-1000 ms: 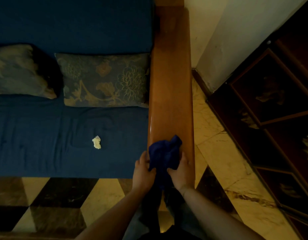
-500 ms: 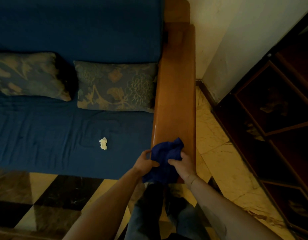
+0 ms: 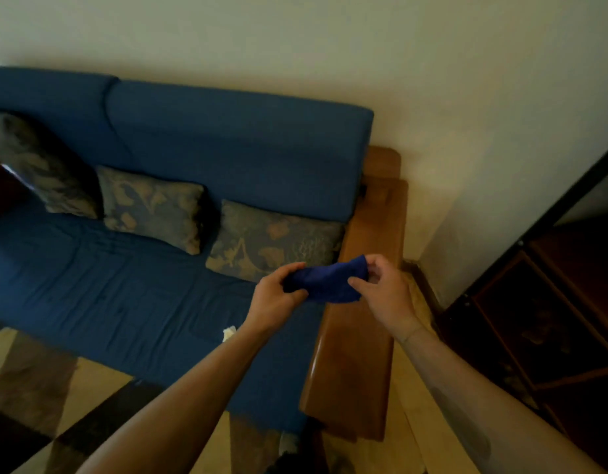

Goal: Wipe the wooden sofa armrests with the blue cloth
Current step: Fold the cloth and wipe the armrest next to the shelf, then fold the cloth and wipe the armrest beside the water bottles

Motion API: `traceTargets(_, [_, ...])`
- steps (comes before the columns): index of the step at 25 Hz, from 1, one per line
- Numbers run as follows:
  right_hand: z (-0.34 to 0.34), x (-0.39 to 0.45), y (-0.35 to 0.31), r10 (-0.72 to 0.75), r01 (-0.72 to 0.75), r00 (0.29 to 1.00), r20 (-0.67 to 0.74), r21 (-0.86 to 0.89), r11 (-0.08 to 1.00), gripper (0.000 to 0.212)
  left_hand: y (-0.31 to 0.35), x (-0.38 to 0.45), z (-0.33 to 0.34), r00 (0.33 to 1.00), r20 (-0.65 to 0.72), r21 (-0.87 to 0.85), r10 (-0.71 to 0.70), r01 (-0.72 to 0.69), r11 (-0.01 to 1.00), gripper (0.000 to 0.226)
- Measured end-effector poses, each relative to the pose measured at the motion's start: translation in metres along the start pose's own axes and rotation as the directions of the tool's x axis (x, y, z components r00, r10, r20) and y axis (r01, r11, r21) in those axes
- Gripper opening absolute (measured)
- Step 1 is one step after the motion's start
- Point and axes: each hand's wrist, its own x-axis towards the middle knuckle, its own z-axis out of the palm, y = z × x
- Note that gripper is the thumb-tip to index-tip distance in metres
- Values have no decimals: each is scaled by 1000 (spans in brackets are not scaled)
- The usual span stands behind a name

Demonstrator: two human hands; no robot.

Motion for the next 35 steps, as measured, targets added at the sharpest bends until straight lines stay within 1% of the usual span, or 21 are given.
traceTargets(2, [3, 7, -43, -131, 134, 990, 58, -53, 990, 57, 29, -1, -30, 984, -151, 111, 94, -77, 991, 50])
traceTargets(3, [5, 11, -63, -196, 206, 976, 92, -123, 971, 63, 42, 0, -45, 964, -229, 179, 138, -98, 979, 49])
traceTargets(4, [9, 15, -84, -259, 280, 958, 121, -220, 935, 63, 55, -1, -62, 935, -304, 245, 181, -107, 964, 47])
traceTargets(6, [22, 21, -121, -391, 418, 908, 148, -361, 834, 47, 74, -4, -96, 883, -402, 354, 244, -96, 930, 44])
traceTargets(9, [57, 22, -172, -551, 562, 819, 162, -425, 710, 22, 90, -19, -149, 814, -493, 462, 305, -52, 885, 26])
traceTargets(11, [90, 19, -202, -613, 626, 767, 188, -425, 654, 12, 91, -32, -192, 772, -555, 451, 311, -35, 892, 12])
traceTargets(12, [109, 18, -216, -631, 653, 747, 210, -406, 639, 10, 88, -38, -216, 759, -577, 432, 302, -30, 902, 15])
traceTargets(14, [148, 15, -238, -652, 692, 719, 241, -333, 640, 7, 77, -49, -265, 767, -595, 331, 240, -38, 943, 26])
traceTargets(16, [190, 12, -257, -629, 689, 722, 288, -209, 694, 6, 64, -62, -312, 796, -575, 183, 189, -100, 978, 27])
traceTargets(17, [216, 9, -268, -602, 671, 723, 338, -139, 728, 7, 57, -72, -336, 801, -572, 127, 175, -124, 984, 25])
traceTargets(19, [267, 2, -290, -554, 625, 717, 423, -37, 780, 8, 42, -93, -380, 787, -588, 90, 186, -165, 982, 22])
traceTargets(22, [344, -10, -319, -542, 558, 695, 472, 120, 821, 10, 14, -126, -442, 722, -663, 36, 198, -233, 972, 18])
traceTargets(23, [365, -14, -327, -540, 543, 684, 490, 151, 826, 13, 4, -135, -459, 714, -677, 10, 182, -239, 971, 16])
traceTargets(25, [417, -27, -344, -545, 538, 645, 535, 187, 822, 15, -19, -157, -495, 680, -723, -36, 125, -218, 975, 13])
traceTargets(28, [482, -47, -363, -572, 553, 566, 594, 241, 798, 14, -49, -186, -540, 589, -806, -69, 55, -186, 980, 13])
traceTargets(31, [540, -63, -374, -592, 553, 504, 629, 292, 781, 14, -66, -210, -579, 513, -858, -56, 28, -148, 987, 16])
traceTargets(35, [611, -81, -384, -601, 543, 417, 681, 344, 766, 15, -89, -236, -618, 467, -884, -78, -19, -108, 991, 15])
